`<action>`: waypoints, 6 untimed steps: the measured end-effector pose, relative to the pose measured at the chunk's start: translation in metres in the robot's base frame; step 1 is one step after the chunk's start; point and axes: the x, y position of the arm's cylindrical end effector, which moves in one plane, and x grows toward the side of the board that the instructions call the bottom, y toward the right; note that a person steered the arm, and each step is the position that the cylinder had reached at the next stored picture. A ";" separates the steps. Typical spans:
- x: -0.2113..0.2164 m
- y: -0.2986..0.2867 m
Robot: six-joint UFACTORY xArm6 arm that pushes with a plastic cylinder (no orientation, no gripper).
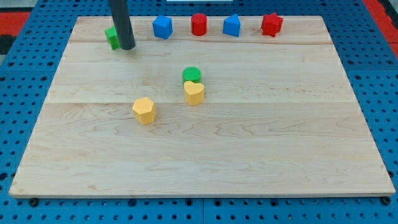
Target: Point your arm towards the yellow heart
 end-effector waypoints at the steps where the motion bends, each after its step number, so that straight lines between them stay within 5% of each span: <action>1: -0.007 -0.014; 2: -0.002 0.013; 4: 0.042 0.173; 5: 0.116 0.219; 6: 0.169 0.203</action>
